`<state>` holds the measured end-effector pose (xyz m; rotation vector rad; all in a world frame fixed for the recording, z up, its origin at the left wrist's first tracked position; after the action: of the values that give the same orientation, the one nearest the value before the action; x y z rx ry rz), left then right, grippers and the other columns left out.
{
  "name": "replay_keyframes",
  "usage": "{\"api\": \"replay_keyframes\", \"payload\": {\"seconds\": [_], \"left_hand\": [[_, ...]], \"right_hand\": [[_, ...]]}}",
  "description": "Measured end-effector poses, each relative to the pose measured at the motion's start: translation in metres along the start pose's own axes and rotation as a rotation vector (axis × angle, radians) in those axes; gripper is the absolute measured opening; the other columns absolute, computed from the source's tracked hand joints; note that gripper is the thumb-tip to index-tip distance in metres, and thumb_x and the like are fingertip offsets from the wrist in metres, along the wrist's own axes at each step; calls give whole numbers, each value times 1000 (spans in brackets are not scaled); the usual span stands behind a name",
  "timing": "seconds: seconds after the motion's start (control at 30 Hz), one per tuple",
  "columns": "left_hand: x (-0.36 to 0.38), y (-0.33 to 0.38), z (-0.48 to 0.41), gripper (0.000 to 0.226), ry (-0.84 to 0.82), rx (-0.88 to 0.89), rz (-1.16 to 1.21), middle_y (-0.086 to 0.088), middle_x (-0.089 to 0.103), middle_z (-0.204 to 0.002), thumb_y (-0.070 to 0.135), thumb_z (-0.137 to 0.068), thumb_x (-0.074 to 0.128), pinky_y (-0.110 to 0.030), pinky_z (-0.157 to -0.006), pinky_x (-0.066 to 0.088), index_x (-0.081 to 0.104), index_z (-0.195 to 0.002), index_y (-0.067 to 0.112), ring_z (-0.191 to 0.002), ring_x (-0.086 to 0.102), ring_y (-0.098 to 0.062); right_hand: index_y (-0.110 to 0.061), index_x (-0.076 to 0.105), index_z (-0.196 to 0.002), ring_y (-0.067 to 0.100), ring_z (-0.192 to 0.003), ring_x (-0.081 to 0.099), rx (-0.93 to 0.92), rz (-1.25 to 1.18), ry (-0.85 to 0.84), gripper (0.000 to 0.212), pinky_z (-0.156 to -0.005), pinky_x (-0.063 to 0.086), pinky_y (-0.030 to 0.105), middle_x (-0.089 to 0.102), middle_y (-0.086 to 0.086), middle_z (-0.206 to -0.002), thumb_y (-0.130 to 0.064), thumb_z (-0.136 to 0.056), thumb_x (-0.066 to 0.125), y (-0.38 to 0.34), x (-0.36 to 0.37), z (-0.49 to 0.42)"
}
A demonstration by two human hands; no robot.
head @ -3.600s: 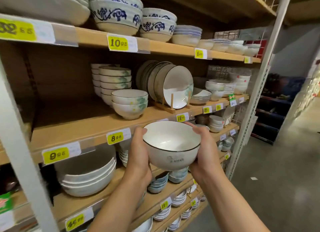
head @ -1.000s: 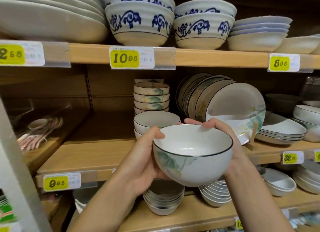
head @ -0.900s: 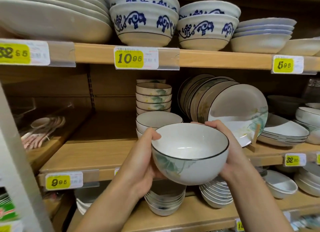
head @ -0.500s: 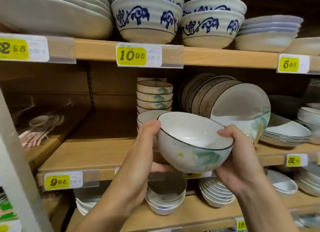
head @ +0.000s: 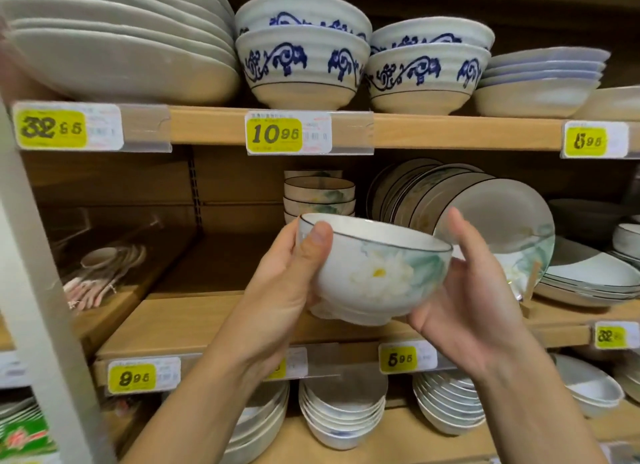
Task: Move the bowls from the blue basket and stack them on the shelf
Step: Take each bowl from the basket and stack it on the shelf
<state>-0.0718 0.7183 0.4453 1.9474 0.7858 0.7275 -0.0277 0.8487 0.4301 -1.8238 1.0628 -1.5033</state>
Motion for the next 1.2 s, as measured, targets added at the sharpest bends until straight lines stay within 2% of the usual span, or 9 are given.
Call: {"api": "replay_keyframes", "payload": {"seconds": [0.1, 0.2, 0.33, 0.47, 0.57, 0.77, 0.93, 1.07, 1.2], "left_hand": [[-3, 10, -8, 76, 37, 24, -58, -3, 72, -115, 74, -74, 57, -29, -77, 57, 59, -126, 18, -107, 68, -18], [-13, 14, -17, 76, 112, 40, -57, -4, 72, -115, 75, -78, 46, -40, -88, 55, 58, -126, 17, -109, 67, -20], [-19, 10, -33, 74, 160, -11, 32, -2, 73, -114, 67, -77, 43, -37, -91, 52, 56, -128, 16, -108, 68, -15], [-24, 9, -54, 52, 162, -11, 0, 1, 73, -112, 57, -96, 32, -35, -96, 49, 62, -119, 21, -107, 67, -12], [-35, 11, -73, 45, 199, 12, -61, 4, 75, -105, 47, -103, 27, -34, -91, 51, 67, -105, 28, -101, 69, -10], [-50, -4, -93, 54, 256, 5, -203, 11, 76, -92, 51, -98, 24, -20, -67, 54, 75, -92, 34, -86, 71, -2], [-59, -26, -90, 48, 267, -27, -264, 13, 76, -98, 60, -82, 29, -33, -89, 51, 75, -89, 46, -96, 69, -4], [-62, -40, -87, 52, 280, -68, -273, 12, 76, -93, 58, -81, 28, -29, -76, 49, 76, -87, 39, -88, 70, -1], [-70, -60, -83, 59, 297, -150, -307, 5, 76, -99, 59, -82, 26, -37, -91, 51, 73, -102, 30, -96, 70, -12]], "right_hand": [[-7, 58, -133, 33, -129, 53, -82, 112, -136, 85, -104, 45, 51, 57, 18, -137, -62, -71, 72, -12, 14, -1], [-11, 48, -141, 32, -135, 46, -116, 262, -180, 97, -109, 32, 54, 53, 15, -142, -67, -66, 73, -15, 20, -9], [-11, 68, -120, 26, -110, 44, -174, 297, -20, 82, -102, 35, 47, 55, 27, -132, -58, -55, 85, -22, 5, -26], [-2, 49, -129, 6, -80, 71, -268, 312, 59, 97, -75, 57, 25, 75, 5, -101, -47, -51, 86, -38, -1, -42], [-3, 43, -129, 20, -103, 70, -272, 256, 52, 91, -77, 58, 27, 70, 11, -116, -34, -54, 85, -39, -1, -57], [-10, 61, -112, 18, -106, 69, -342, 336, -11, 47, -79, 56, 21, 74, 5, -110, -26, -72, 79, -36, -16, -79], [-11, 65, -117, 17, -110, 67, -308, 445, 53, 63, -87, 56, 26, 73, 3, -114, -43, -65, 83, -12, -47, -90], [-21, 71, -108, 12, -105, 69, -291, 463, 51, 50, -77, 54, 17, 73, -2, -113, -45, -66, 84, -2, -56, -93], [-25, 73, -105, 13, -106, 68, -244, 427, 17, 46, -77, 55, 20, 73, -1, -113, -44, -65, 86, 11, -62, -95]]}}
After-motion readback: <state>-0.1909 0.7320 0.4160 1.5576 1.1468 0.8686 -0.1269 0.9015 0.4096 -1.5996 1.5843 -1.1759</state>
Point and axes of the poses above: each hand's wrist, its own z-axis away from the middle knuckle, its own x-axis out of the palm, y = z × x, the point moved 10 cm from there along -z, towards the middle knuckle
